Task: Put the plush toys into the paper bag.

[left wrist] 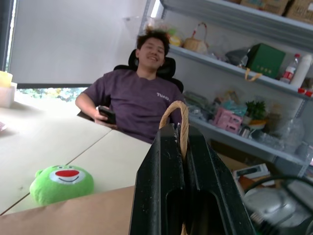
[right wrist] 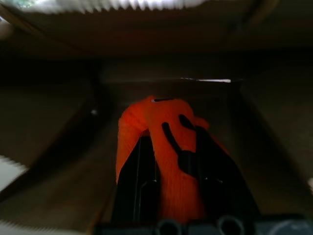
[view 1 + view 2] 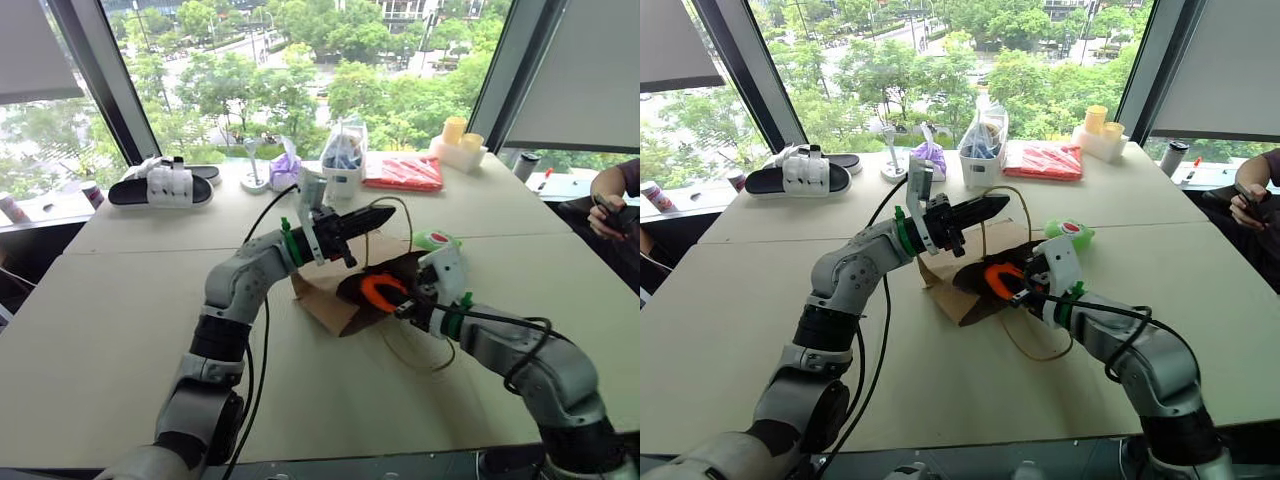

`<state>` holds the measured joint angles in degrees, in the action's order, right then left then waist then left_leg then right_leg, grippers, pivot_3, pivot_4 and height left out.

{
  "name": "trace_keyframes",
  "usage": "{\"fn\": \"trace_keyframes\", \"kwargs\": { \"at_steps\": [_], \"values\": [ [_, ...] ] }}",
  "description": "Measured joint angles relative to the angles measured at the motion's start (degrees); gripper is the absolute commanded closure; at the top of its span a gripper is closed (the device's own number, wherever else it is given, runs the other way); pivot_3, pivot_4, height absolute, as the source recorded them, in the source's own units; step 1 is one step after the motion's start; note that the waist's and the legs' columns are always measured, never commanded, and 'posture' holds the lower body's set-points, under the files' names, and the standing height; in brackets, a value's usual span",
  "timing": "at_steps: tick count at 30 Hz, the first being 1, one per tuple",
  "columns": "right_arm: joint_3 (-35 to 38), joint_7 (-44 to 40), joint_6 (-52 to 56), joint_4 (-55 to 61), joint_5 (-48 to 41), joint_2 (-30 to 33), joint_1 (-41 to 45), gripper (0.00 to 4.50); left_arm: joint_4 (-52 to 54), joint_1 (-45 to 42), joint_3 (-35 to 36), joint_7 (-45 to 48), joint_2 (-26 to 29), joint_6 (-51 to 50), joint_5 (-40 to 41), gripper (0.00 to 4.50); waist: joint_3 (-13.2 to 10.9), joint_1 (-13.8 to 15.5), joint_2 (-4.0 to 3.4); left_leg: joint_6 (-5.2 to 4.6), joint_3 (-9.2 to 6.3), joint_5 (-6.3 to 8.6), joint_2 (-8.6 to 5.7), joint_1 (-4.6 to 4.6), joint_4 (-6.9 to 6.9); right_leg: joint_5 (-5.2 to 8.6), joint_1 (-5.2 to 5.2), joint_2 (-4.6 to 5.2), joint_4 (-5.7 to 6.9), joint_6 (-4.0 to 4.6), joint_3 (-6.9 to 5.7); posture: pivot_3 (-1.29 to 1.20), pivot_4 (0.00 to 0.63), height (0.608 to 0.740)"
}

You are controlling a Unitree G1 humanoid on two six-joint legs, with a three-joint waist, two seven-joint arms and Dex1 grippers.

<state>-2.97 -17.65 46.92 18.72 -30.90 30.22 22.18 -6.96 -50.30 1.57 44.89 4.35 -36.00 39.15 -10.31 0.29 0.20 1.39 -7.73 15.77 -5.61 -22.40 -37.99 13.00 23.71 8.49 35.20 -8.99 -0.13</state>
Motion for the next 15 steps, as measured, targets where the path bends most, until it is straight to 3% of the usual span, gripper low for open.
{"fn": "trace_keyframes", "kwargs": {
  "at_steps": [3, 6, 11, 15],
  "values": [
    [-0.74, -0.89, -2.18, -2.37, 2.75, -0.55, 0.95, 1.33, 0.77, 0.01, 0.82, -1.78, -0.01, -0.92, 0.39, 4.50, 0.00, -0.01, 0.00, 0.02, 0.01, -0.01, -0.01, 0.00, 0.01, 0.00, 0.01, 0.00, 0.00, 0.00, 0.00, 0.00, 0.150, 0.740],
    [-0.77, -2.16, -2.78, -2.35, 3.67, -0.57, 0.92, 0.03, 1.10, 0.02, 1.58, -3.21, 0.20, -1.12, 0.39, 4.50, 0.00, 0.04, 0.00, -0.01, 0.01, 0.00, -0.01, 0.00, 0.01, 0.00, 0.00, 0.00, 0.00, 0.00, 0.00, 0.00, 0.150, 0.740],
    [2.34, -5.75, -0.13, 5.55, 0.14, 2.06, -3.09, 0.03, 1.40, 0.99, 1.41, -3.96, 0.77, -1.16, 0.16, 4.50, 0.00, 0.35, 0.00, -0.03, -0.01, 0.02, -0.02, -0.02, 0.01, 0.00, -0.01, 0.00, -0.03, 0.00, 0.00, 0.00, 0.150, 0.740],
    [16.57, -9.00, 7.27, 14.72, -17.13, 5.19, -8.83, 0.03, 2.16, 2.57, 1.14, -3.82, 2.16, -1.37, 0.04, 4.50, 0.00, 0.47, 0.00, -0.17, -0.05, 0.10, -0.01, -0.02, 0.01, 0.00, -0.05, 0.01, -0.07, 0.00, 0.00, 0.00, 0.150, 0.740]
  ]
}}
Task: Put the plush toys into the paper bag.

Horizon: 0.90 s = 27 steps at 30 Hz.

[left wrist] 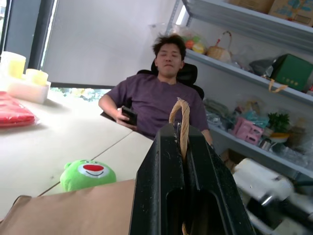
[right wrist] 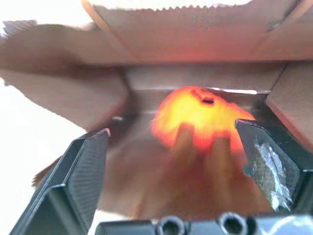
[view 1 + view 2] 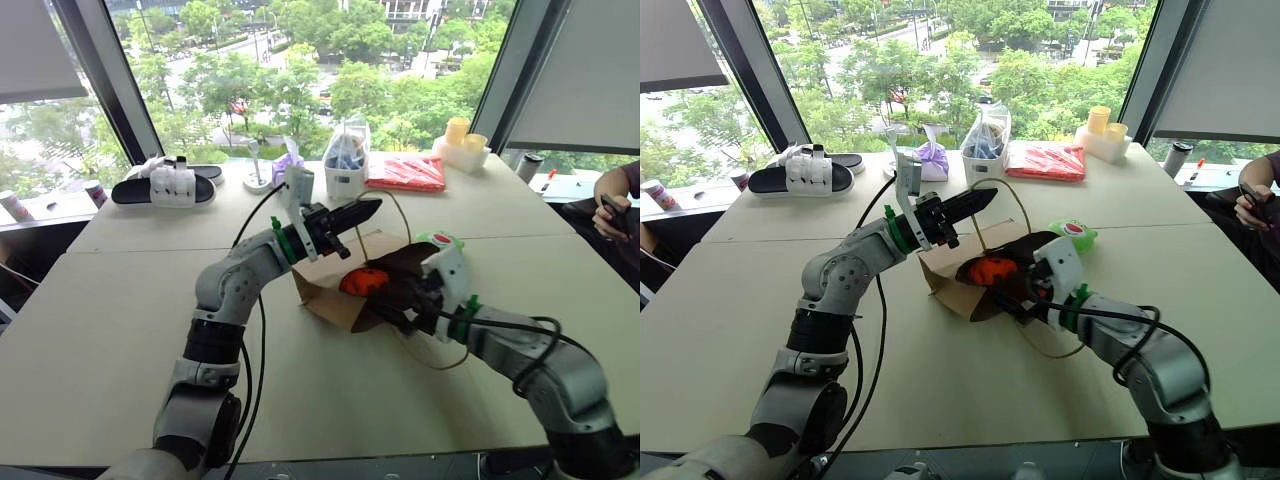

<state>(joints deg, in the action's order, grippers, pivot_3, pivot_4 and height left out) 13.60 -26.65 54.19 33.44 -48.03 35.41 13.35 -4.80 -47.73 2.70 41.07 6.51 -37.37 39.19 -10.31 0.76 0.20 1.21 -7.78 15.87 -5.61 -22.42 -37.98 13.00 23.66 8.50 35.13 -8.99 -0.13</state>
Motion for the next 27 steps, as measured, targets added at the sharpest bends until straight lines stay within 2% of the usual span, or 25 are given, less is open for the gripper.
{"fn": "trace_keyframes", "kwargs": {
  "at_steps": [3, 4, 7, 11, 13, 15, 18, 21, 27],
  "values": [
    [11.88, 0.15, 2.48, 0.49, -13.76, 2.98, -1.66, 0.03, 0.55, 0.85, -0.07, 0.03, 0.64, -0.78, 0.04, 4.50, -0.01, 0.00, 0.02, -0.02, 0.00, 0.01, 0.00, 0.04, -0.02, 0.00, -0.08, 0.00, -0.01, 0.01, -0.01, 0.00, 0.150, 0.740],
    [15.43, 0.74, 2.20, -1.14, -15.75, 3.53, -1.14, 0.03, 0.57, 0.87, -0.02, -0.01, 0.95, -0.94, 0.04, 4.50, -0.01, -0.06, 0.02, -0.03, 0.03, 0.01, 0.00, 0.06, -0.02, -0.01, -0.10, 0.00, -0.01, 0.01, -0.01, 0.00, 0.150, 0.740],
    [19.05, 3.20, -2.80, -11.50, -11.33, 4.93, 3.76, 0.03, 0.77, 0.88, 0.27, -0.35, 1.39, -1.01, 0.07, 4.50, -0.01, -0.25, 0.01, -0.03, 0.15, 0.02, 0.02, 0.17, -0.02, -0.01, -0.15, -0.01, 0.01, 0.02, 0.02, 0.00, 0.150, 0.740],
    [6.95, 6.70, -13.86, -33.81, 7.85, 4.64, 16.09, 0.03, 1.23, 0.78, 0.39, -1.35, 1.31, -0.98, 0.07, 4.50, 0.01, -1.29, -0.02, 0.01, 0.42, -0.01, 0.05, 0.21, 0.01, -0.02, -0.10, -0.04, 0.08, 0.04, 0.04, 0.00, 0.150, 0.740],
    [-0.39, 7.17, -20.91, -50.51, 17.60, 1.02, 25.27, 0.03, 1.64, 0.82, 0.48, -1.99, 1.37, -0.97, 0.07, 4.50, 0.00, -2.10, -0.01, 0.09, 0.51, -0.06, 0.07, 0.24, 0.05, -0.03, -0.04, -0.05, 0.14, 0.04, 0.10, 0.00, 0.150, 0.740],
    [-4.46, 7.27, -25.12, -63.40, 23.11, -1.94, 31.47, 0.03, 2.40, 0.85, 0.34, -2.46, 1.09, -0.97, 0.07, 4.50, 0.01, -2.16, -0.04, 0.45, 0.51, -0.26, 0.10, 0.13, 0.12, -0.03, 0.15, -0.05, 0.18, 0.04, 0.13, 0.00, 0.150, 0.740],
    [-8.09, 7.89, -30.28, -85.28, 30.09, -6.22, 41.48, 0.03, 3.82, 1.15, 0.23, -3.01, 1.19, -0.98, 0.06, 4.50, 0.01, -2.03, -0.04, 0.50, 0.49, -0.29, 0.09, -0.08, 0.36, -0.03, 0.48, 0.01, 0.16, 0.05, 0.15, 0.00, 0.150, 0.740],
    [-8.30, 8.32, -35.10, -96.52, 33.62, -7.88, 46.45, 0.81, 5.53, 2.03, 0.34, -4.00, 2.01, -0.99, 0.06, 4.50, 0.01, -1.67, -0.04, 0.52, 0.44, -0.30, 0.04, -0.09, 0.61, -0.03, 0.56, 0.11, 0.03, 0.06, 0.15, 0.00, 0.150, 0.740],
    [-7.76, 8.33, -40.00, -102.86, 37.32, -8.02, 49.20, 3.68, 6.30, 2.74, 0.62, -5.68, 2.30, -0.99, 0.17, 4.50, 0.01, -1.82, -0.03, 0.59, 0.37, -0.34, 0.02, -0.07, 0.63, -0.04, 0.55, 0.07, 0.01, 0.05, 0.15, 0.00, 0.150, 0.740]
  ]
}}
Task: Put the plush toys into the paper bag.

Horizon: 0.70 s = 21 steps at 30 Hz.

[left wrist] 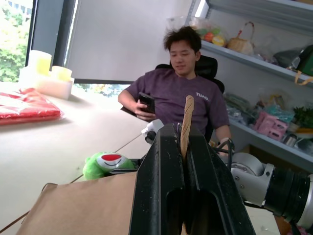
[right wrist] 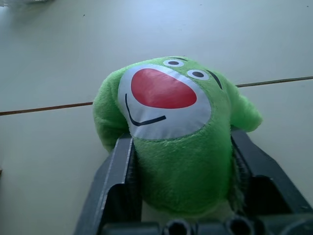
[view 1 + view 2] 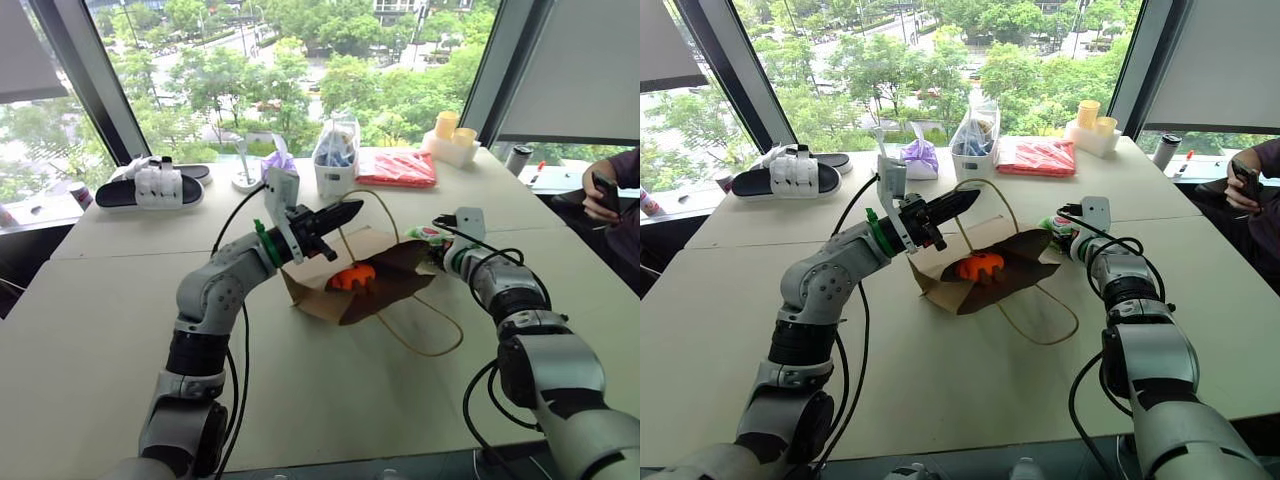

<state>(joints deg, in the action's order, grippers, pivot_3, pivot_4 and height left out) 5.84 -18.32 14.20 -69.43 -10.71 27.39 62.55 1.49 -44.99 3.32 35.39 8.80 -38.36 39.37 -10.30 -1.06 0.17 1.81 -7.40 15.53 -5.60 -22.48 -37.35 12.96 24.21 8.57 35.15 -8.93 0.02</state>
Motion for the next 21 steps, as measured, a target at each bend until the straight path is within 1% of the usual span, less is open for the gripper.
{"fn": "trace_keyframes", "kwargs": {
  "at_steps": [2, 6, 8, 10, 13, 14, 15, 17, 19, 20, 21],
  "values": [
    [0.18, -0.08, -0.79, -0.66, 0.91, -0.06, 0.36, 4.47, 0.58, 0.39, -0.01, -0.32, -0.01, 0.00, 0.05, 4.50, 0.00, -0.02, 0.00, 0.07, 0.02, -0.05, 0.01, 0.01, -0.01, 0.00, 0.00, -0.02, 0.04, 0.00, 0.00, 0.00, 0.150, 0.740],
    [0.93, -0.90, -3.75, -0.19, 1.51, 0.20, -0.07, 4.47, 0.57, 0.27, 0.02, -0.50, -0.27, 0.01, 0.13, 4.50, 0.00, 0.03, 0.00, 0.09, 0.07, -0.06, 0.00, 0.01, -0.02, 0.00, 0.00, -0.02, 0.06, 0.00, 0.00, 0.00, 0.150, 0.740],
    [2.11, -2.33, -4.27, 6.31, 0.93, 2.39, -2.83, 4.47, -0.11, -0.16, 0.10, -0.47, -0.71, 0.11, 0.19, 4.50, 0.00, 0.35, 0.00, 0.09, 0.07, -0.06, -0.01, -0.02, -0.02, 0.00, 0.03, 0.00, 0.06, 0.00, -0.01, 0.00, 0.150, 0.740],
    [3.84, -4.60, -0.52, 20.27, -0.57, 6.46, -8.78, 4.47, -1.01, -0.63, 0.53, -0.40, -0.90, 0.21, 0.43, 4.50, 0.00, 0.58, -0.01, 0.06, -0.08, -0.04, -0.04, -0.11, -0.02, 0.00, 0.07, 0.01, 0.06, 0.00, -0.04, 0.00, 0.150, 0.740],
    [7.33, -7.30, 10.07, 45.03, -4.79, 12.24, -21.50, 4.47, -2.00, -1.34, 1.10, -0.18, -1.14, 0.24, 1.18, 4.50, 0.01, 0.54, -0.01, 0.02, -0.16, -0.01, -0.06, -0.20, 0.09, 0.01, 0.11, 0.01, 0.02, -0.01, -0.11, 0.00, 0.150, 0.740],
    [9.57, -8.54, 16.60, 56.27, -8.32, 14.59, -28.35, 4.47, -2.60, -2.03, 1.12, 0.14, -1.54, 0.21, 1.48, 4.50, 0.01, 0.68, -0.01, 0.02, -0.18, -0.01, -0.04, -0.24, 0.10, 0.01, 0.16, 0.01, -0.01, -0.01, -0.12, 0.00, 0.150, 0.740],
    [10.89, -9.98, 21.28, 64.05, -11.33, 15.97, -33.36, 4.47, -2.76, -2.24, 1.55, 0.54, -1.47, 0.22, 1.90, 4.50, 0.01, 0.58, -0.01, 0.01, -0.18, 0.00, -0.03, -0.23, 0.10, 0.01, 0.16, 0.00, -0.01, -0.02, -0.13, 0.00, 0.150, 0.740],
    [15.64, -13.62, 32.62, 81.76, -20.21, 19.59, -45.46, 4.47, -3.67, -3.07, 1.68, 1.29, -2.06, 0.17, 2.50, 4.50, 0.02, 0.36, -0.04, -0.03, -0.11, 0.02, -0.01, -0.18, 0.09, 0.01, 0.17, 0.02, -0.02, -0.02, -0.06, 0.00, 0.150, 0.740],
    [18.14, -15.27, 39.31, 91.82, -27.06, 20.47, -49.92, 4.47, -4.38, -3.34, 1.71, 2.03, -2.33, 0.13, 2.59, 4.50, -0.01, -0.16, 0.02, -0.19, 0.27, 0.11, 0.12, 0.04, 0.01, -0.03, 0.09, 0.01, 0.02, 0.03, -0.03, 0.00, 0.150, 0.740],
    [19.49, -15.04, 42.26, 95.90, -30.71, 20.20, -51.07, 4.47, -5.02, -3.69, 1.46, 2.47, -2.85, 0.05, 2.64, 4.50, -0.01, -0.16, 0.01, -0.46, 0.36, 0.26, 0.18, 0.14, -0.07, -0.04, -0.01, 0.00, 0.04, 0.05, -0.01, 0.00, 0.150, 0.740],
    [20.32, -14.04, 44.83, 99.37, -34.01, 19.14, -51.27, 4.47, -5.47, -4.04, 1.24, 3.17, -3.26, -0.04, 2.78, 4.50, -0.02, -0.10, 0.03, -0.48, 0.47, 0.27, 0.25, 0.21, -0.14, -0.07, -0.13, -0.05, 0.03, 0.10, -0.01, 0.00, 0.150, 0.740]
  ]
}}
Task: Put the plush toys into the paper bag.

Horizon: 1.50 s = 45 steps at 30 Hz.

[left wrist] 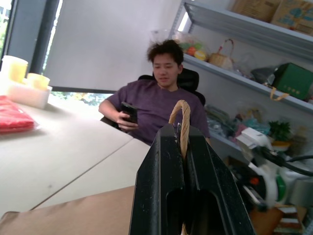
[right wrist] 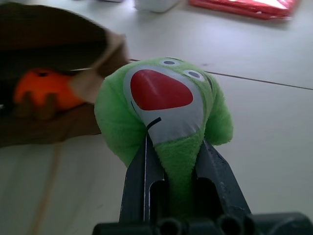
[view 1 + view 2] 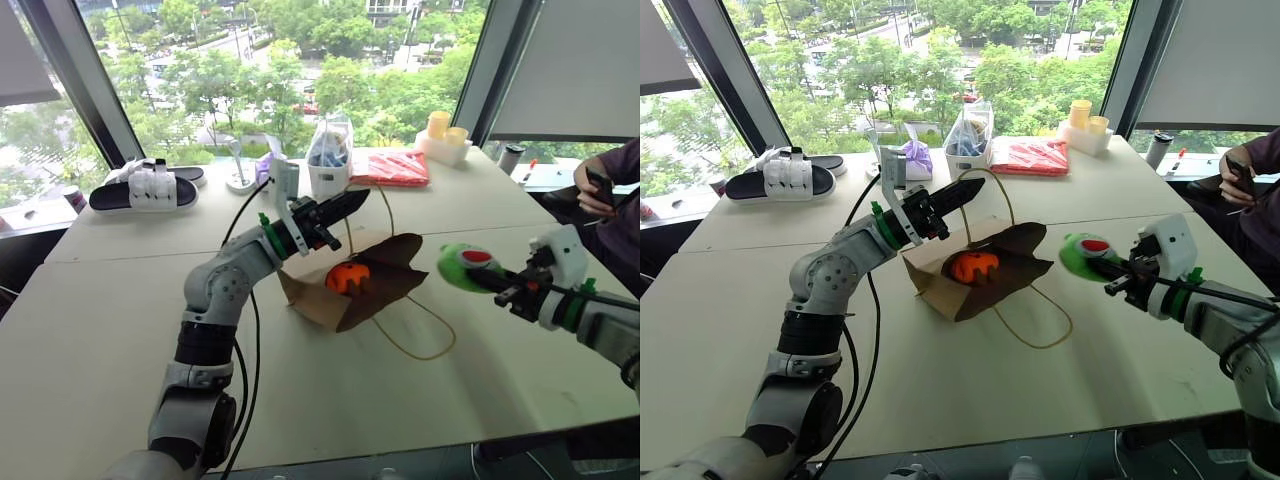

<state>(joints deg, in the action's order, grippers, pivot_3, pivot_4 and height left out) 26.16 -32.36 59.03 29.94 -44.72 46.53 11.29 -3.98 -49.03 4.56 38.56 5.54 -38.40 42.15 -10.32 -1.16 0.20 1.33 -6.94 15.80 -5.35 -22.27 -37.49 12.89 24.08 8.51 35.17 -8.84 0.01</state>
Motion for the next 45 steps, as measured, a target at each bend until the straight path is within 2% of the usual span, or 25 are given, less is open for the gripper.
{"fn": "trace_keyframes", "kwargs": {
  "at_steps": [2, 6, 12, 15, 21, 26, 30, 36, 40, 42, 45],
  "values": [
    [-0.54, 2.78, 2.20, 3.15, -3.16, -3.08, 0.76, 4.47, -0.14, -0.28, -0.54, 0.92, -0.22, -0.06, 0.48, 4.50, 0.00, 0.37, 0.00, 0.00, 0.06, 0.00, 0.10, 0.05, -0.31, -0.07, -0.22, -0.18, 0.01, 0.10, -0.03, 0.00, 0.150, 0.740],
    [-7.27, 8.39, 3.13, 2.63, -3.21, -8.86, 4.84, 4.47, -0.51, -0.40, -0.58, 1.56, -0.97, -0.07, 0.83, 4.50, 0.00, 0.71, 0.00, -0.02, -0.04, 0.01, 0.13, 0.05, -0.57, -0.11, -0.39, -0.28, 0.00, 0.10, -0.02, 0.00, 0.150, 0.740],
    [-18.65, 10.48, -0.26, -6.57, 3.84, -12.66, 12.30, 4.47, -0.20, -0.50, -1.01, 1.40, -2.38, -0.91, 1.91, 4.50, 0.00, 0.70, -0.01, 0.05, -0.15, -0.02, 0.09, -0.12, -0.54, -0.16, -0.19, -0.28, 0.01, 0.01, -0.01, 0.00, 0.150, 0.740],
    [-23.39, 10.79, -3.62, -14.31, 9.07, -14.60, 16.90, 3.17, 0.66, -0.48, -0.68, 0.36, -3.28, -1.65, 3.58, 4.50, 0.00, 0.47, -0.01, 0.23, -0.18, -0.11, 0.09, -0.20, -0.50, -0.16, 0.01, -0.28, 0.04, 0.01, 0.10, 0.00, 0.150, 0.740],
    [-25.87, 7.90, -5.60, -17.39, 12.43, -14.70, 18.56, 0.03, 2.04, -0.41, 0.12, -2.27, -3.32, -1.85, 3.88, 4.50, 0.00, 0.57, -0.01, 0.23, -0.17, -0.11, 0.09, -0.21, -0.46, -0.16, 0.04, -0.29, 0.03, 0.01, 0.10, 0.00, 0.150, 0.740],
    [-23.93, 5.27, -4.34, -14.27, 11.30, -12.19, 17.60, 0.03, 1.98, -0.24, 0.71, -2.65, -3.19, -1.29, 3.73, 4.50, 0.00, 0.64, -0.01, 0.02, -0.18, 0.00, 0.09, -0.22, -0.46, -0.16, 0.04, -0.29, 0.03, 0.01, 0.10, 0.00, 0.150, 0.740],
    [-14.90, 2.69, -1.52, -7.88, 4.80, -9.15, 13.48, 0.03, 1.80, -0.03, 0.76, -2.61, -2.17, -1.17, 3.42, 4.50, 0.00, 0.78, 0.00, -0.03, -0.18, 0.03, 0.08, -0.23, -0.46, -0.16, 0.03, -0.29, 0.00, 0.01, 0.10, 0.00, 0.150, 0.740],
    [4.71, 4.01, 4.35, -2.85, -6.17, -7.12, 3.17, 0.03, 0.31, -0.10, 0.89, -2.38, -1.24, -0.99, 3.40, 4.50, 0.01, 1.79, -0.01, -0.10, -0.10, 0.07, 0.09, -0.19, -0.49, -0.17, -0.03, -0.29, 0.02, 0.02, 0.10, 0.00, 0.150, 0.740],
    [9.77, 6.32, 5.40, -2.24, -7.68, -7.13, -4.28, 0.03, -0.45, -0.15, 0.90, -1.88, -1.15, -0.98, 3.41, 4.50, 0.01, 1.91, -0.01, -0.10, 0.03, 0.07, 0.09, -0.18, -0.51, -0.17, -0.07, -0.29, 0.02, 0.02, 0.11, 0.00, 0.150, 0.740],
    [11.04, 7.50, 4.40, -2.21, -7.22, -8.94, -9.25, 0.03, -0.80, -0.31, 0.90, -1.36, -1.18, -0.98, 3.45, 4.50, 0.03, 1.91, 0.03, -0.11, 0.02, 0.08, 0.11, -0.15, -0.50, -0.17, -0.10, -0.31, 0.03, 0.02, 0.10, 0.00, 0.150, 0.740],
    [11.25, 10.10, 3.63, -4.25, -7.15, -15.33, -14.50, 0.03, -1.67, -0.48, 1.07, -1.18, -1.09, -0.98, 3.45, 4.50, 0.04, 1.80, 0.03, -0.11, 0.05, 0.08, 0.13, -0.13, -0.51, -0.17, -0.09, -0.34, 0.03, 0.02, 0.16, 0.00, 0.150, 0.740]
  ]
}}
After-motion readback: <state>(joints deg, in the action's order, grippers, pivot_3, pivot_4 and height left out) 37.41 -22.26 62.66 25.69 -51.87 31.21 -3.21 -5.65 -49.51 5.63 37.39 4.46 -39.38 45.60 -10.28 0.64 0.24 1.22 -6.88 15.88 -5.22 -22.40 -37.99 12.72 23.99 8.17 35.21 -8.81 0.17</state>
